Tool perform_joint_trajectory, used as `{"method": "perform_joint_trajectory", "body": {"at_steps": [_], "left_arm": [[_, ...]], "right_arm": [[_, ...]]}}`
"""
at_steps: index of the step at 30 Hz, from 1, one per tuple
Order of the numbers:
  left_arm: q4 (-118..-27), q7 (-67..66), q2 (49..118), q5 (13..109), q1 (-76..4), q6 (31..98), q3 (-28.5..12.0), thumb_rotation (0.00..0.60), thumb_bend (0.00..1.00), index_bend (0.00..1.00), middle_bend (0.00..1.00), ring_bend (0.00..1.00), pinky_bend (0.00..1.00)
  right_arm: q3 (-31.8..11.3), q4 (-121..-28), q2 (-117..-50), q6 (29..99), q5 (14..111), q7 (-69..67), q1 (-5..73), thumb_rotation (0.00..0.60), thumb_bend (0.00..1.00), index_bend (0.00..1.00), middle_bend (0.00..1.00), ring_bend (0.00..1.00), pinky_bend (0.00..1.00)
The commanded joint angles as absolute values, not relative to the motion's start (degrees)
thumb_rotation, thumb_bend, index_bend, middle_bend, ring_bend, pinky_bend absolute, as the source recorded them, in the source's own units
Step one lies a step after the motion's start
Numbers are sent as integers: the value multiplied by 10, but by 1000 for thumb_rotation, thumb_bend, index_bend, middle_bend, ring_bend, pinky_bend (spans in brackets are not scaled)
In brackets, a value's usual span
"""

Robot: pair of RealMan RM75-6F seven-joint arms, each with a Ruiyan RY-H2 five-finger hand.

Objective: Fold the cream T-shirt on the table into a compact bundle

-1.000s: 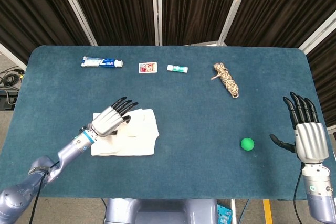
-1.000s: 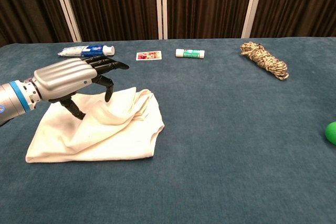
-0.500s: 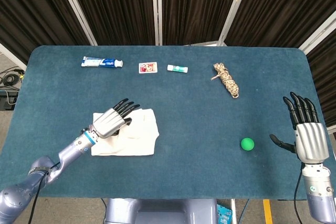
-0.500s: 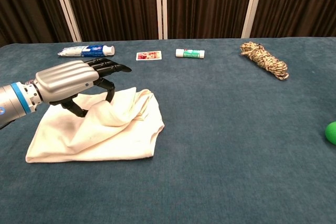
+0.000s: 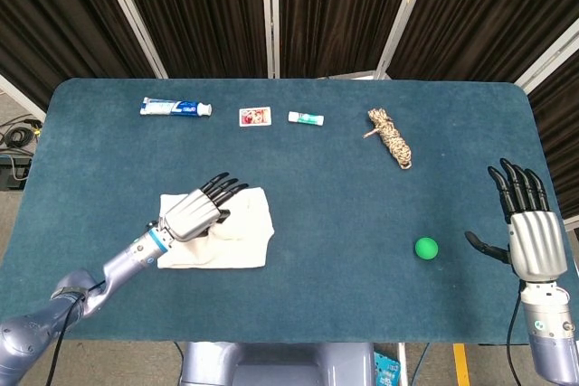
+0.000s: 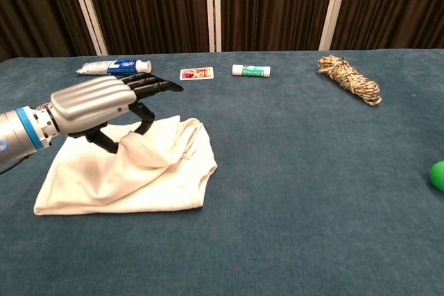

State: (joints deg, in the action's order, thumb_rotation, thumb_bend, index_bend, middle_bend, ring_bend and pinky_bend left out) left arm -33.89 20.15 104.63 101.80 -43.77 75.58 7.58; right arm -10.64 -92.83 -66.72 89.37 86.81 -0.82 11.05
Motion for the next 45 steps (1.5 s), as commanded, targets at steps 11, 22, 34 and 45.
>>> {"method": "perform_joint_trajectory", "body": {"at_steps": [11, 22, 34, 45], "left_arm": [[-407, 158, 1040, 1036, -449, 749, 84, 600, 418, 745, 0, 0, 0], [-408, 146, 1062, 1036, -461, 719, 84, 600, 410, 408, 0, 0, 0], [-420, 139, 1079, 1019, -463, 694, 72, 600, 307, 0, 0, 0, 0], [-432, 128, 1092, 1008, -460, 684, 65, 600, 307, 0, 0, 0, 0]], "right_arm": [[-106, -931, -665, 895, 869, -9, 109, 600, 0, 36, 0, 0, 0], [-106, -934, -662, 893, 867, -12, 109, 600, 0, 38, 0, 0, 0], [-106, -935, -659, 893, 867, -20, 108, 600, 0, 39, 0, 0, 0], [-107, -936, -656, 892, 867, -26, 108, 600, 0, 39, 0, 0, 0]]}}
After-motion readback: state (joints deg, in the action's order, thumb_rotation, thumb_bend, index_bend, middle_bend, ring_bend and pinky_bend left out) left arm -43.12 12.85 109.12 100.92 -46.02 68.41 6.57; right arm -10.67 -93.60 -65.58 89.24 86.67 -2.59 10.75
